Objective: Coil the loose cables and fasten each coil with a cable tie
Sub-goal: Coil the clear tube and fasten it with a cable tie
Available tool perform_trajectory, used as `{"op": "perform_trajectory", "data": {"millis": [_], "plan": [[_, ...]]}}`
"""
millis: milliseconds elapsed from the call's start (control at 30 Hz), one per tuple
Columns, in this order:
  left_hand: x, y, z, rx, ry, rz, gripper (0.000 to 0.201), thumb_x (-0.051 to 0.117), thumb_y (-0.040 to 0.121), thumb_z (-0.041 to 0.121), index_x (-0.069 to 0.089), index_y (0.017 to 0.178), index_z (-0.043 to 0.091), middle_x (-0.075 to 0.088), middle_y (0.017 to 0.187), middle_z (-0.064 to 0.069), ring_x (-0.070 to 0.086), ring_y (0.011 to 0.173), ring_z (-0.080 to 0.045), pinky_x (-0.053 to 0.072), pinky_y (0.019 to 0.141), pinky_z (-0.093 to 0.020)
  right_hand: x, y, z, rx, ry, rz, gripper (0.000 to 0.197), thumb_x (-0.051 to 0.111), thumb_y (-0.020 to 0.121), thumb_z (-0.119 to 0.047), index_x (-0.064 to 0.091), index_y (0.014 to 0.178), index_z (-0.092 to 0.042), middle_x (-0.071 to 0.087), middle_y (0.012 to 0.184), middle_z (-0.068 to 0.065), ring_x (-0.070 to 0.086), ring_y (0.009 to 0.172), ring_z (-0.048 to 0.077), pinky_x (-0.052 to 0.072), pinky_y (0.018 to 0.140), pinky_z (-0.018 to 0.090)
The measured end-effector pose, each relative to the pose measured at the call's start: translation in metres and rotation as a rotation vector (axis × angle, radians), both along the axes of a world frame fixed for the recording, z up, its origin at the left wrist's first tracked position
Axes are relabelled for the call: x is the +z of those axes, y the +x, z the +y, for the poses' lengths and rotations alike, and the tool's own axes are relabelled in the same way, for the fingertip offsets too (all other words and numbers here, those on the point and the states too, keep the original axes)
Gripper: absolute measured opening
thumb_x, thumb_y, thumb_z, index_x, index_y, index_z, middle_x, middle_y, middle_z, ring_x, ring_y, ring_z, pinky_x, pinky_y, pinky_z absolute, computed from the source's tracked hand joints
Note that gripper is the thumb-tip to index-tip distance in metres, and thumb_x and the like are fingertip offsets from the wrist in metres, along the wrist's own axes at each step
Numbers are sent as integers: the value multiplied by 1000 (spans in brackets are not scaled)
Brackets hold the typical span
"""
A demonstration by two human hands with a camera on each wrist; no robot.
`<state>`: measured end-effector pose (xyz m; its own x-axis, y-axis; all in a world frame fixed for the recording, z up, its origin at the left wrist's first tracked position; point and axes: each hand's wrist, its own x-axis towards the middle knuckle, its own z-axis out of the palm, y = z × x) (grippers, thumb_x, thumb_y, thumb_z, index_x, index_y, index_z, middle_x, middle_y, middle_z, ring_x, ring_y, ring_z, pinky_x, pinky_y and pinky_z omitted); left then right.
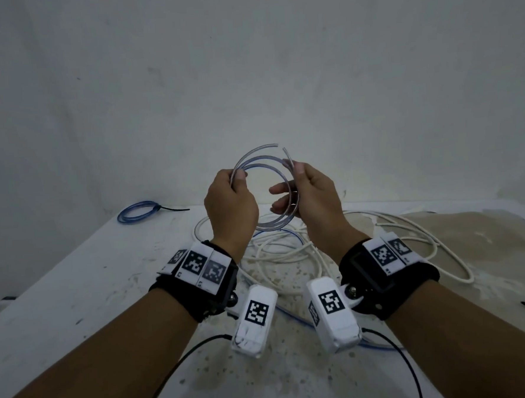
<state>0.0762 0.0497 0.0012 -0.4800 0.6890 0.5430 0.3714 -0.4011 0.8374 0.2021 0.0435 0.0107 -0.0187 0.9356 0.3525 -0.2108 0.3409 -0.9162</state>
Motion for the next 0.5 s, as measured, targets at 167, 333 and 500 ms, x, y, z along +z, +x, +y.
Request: {"op": "perform_trajectory", "data": {"millis": [167, 333, 500], "plan": [[-1, -2, 2, 37, -3, -86, 20, 44, 101, 29, 58, 91, 20, 62, 81, -1, 62, 81, -30, 54, 78, -51, -4, -5, -3, -12, 3, 7, 31, 44, 105, -26, 62, 115, -4, 67, 80, 11, 64, 56, 21, 58, 72, 50], [1, -6, 6, 82, 8, -137, 17, 43, 103, 24, 57, 96, 17, 60, 86, 0, 60, 88, -27, 49, 81, -40, -4, -6, -6, 17, -11, 30, 34, 49, 103, -30, 63, 112, 0, 71, 87, 13, 69, 68, 24, 60, 73, 45], [1, -8, 9, 119, -4, -205, 17, 43, 103, 24, 56, 97, 16, 60, 88, -1, 59, 86, -24, 48, 77, -36, -6, -9, -6, 29, -53, 95, 40, 43, 104, -37, 63, 116, -5, 73, 94, 16, 72, 75, 26, 60, 75, 44]]}}
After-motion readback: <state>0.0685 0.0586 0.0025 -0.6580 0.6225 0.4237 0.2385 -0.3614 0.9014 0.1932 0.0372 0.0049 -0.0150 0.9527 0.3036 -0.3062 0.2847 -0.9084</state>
